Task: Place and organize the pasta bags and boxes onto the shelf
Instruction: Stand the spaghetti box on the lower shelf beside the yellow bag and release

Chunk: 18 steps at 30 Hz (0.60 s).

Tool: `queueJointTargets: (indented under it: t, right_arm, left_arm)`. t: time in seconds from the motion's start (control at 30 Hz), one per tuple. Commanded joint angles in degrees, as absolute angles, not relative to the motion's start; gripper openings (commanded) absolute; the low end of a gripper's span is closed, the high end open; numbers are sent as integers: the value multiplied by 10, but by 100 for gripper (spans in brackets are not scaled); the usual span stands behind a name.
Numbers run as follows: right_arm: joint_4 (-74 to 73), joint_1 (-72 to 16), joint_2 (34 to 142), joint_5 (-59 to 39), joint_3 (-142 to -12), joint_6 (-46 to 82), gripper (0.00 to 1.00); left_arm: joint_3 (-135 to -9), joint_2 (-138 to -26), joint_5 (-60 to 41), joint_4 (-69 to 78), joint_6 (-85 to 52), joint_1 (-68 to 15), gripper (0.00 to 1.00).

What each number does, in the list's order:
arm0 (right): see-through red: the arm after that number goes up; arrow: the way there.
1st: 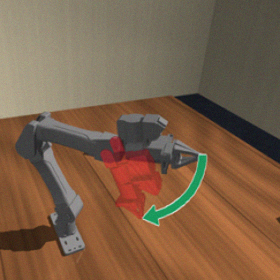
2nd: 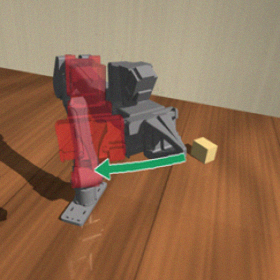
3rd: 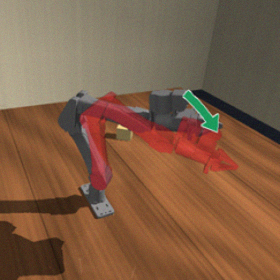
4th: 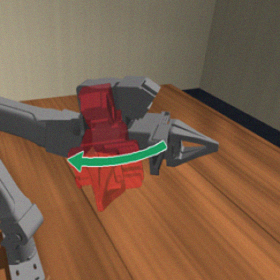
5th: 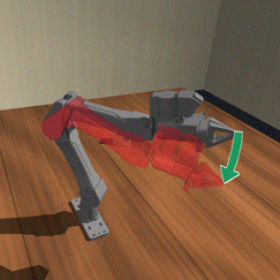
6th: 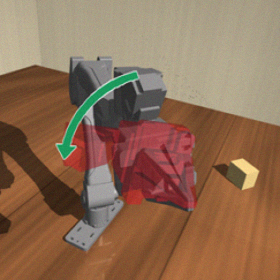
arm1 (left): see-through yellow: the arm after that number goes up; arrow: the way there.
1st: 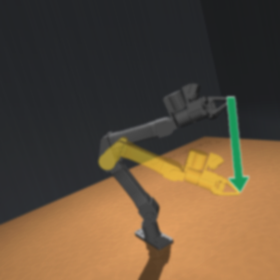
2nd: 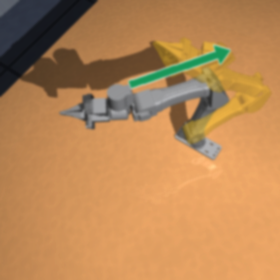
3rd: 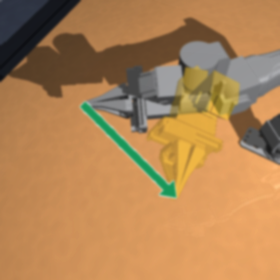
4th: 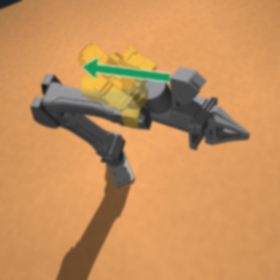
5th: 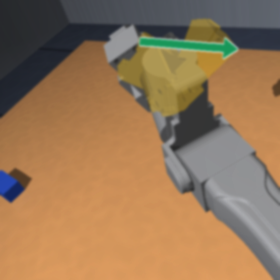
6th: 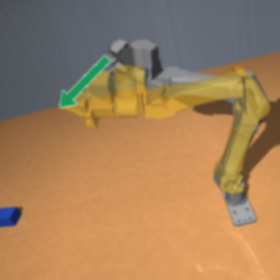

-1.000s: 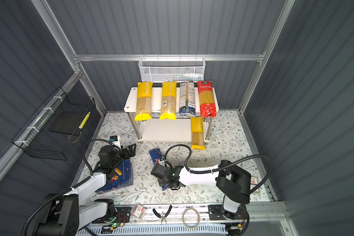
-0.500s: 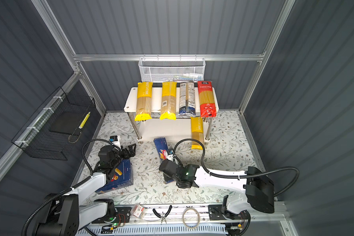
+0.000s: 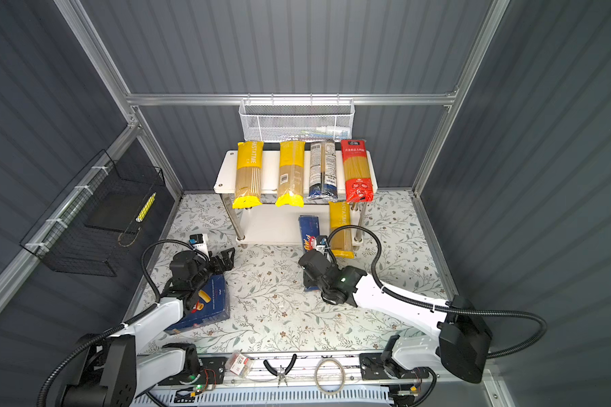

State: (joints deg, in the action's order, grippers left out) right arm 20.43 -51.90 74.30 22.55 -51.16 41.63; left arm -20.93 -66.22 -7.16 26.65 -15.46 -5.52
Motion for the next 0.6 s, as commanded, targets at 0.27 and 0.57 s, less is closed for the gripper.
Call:
queueJointTargets:
  t: [0.27,0.57]
  right_arm:
    - [103,-452,779,205,-566,362,38]
    - [73,-421,810,189,-579,358,38]
  left_arm:
    - [-214,-652,-73,265,-146,-53,99]
    - [-214,-652,-74,263,-146,-53,99]
